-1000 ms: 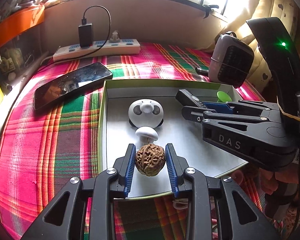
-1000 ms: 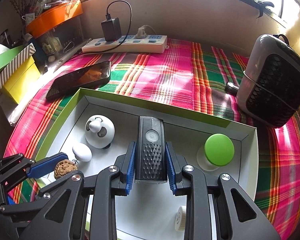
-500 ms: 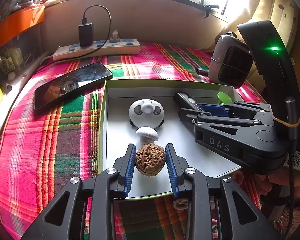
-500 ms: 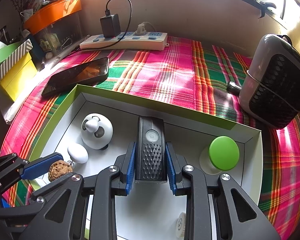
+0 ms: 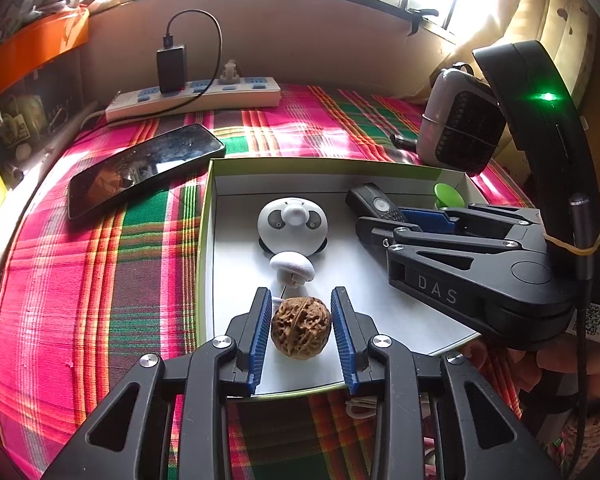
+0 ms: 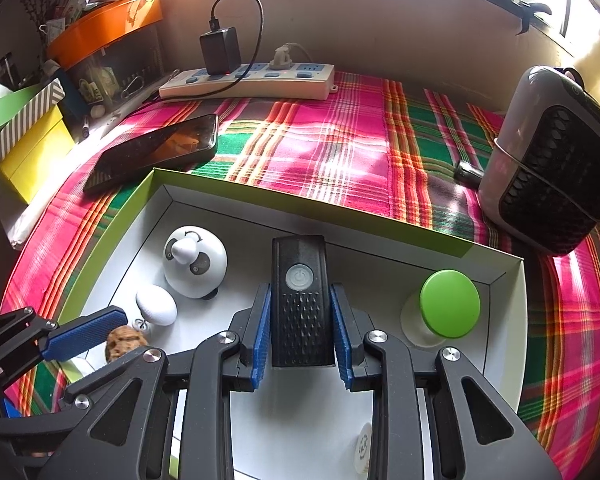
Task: Organize objects
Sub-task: 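Open the left gripper to release the walnut while the right releases the remote in the box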
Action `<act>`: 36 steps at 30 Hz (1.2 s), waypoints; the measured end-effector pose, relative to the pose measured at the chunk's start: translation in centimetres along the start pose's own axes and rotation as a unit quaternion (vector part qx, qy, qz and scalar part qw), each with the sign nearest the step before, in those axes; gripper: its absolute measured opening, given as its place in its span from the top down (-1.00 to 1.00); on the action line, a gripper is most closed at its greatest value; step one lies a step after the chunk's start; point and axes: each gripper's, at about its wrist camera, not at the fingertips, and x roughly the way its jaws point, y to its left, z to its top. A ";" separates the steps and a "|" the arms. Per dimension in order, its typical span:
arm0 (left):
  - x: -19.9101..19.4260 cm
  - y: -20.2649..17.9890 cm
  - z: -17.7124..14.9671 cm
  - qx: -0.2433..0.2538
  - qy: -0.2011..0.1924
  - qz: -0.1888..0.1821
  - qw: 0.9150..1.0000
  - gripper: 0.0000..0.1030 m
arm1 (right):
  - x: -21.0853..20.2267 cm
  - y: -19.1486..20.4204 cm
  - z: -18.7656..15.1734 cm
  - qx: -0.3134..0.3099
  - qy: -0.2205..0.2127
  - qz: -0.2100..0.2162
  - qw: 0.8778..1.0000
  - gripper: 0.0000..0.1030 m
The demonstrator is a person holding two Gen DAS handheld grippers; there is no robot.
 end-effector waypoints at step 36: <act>-1.0 0.0 -0.4 -0.004 -0.003 -0.001 1.000 0.25 | -1.6 0.2 -0.5 0.009 -0.013 -0.009 1.000 0.29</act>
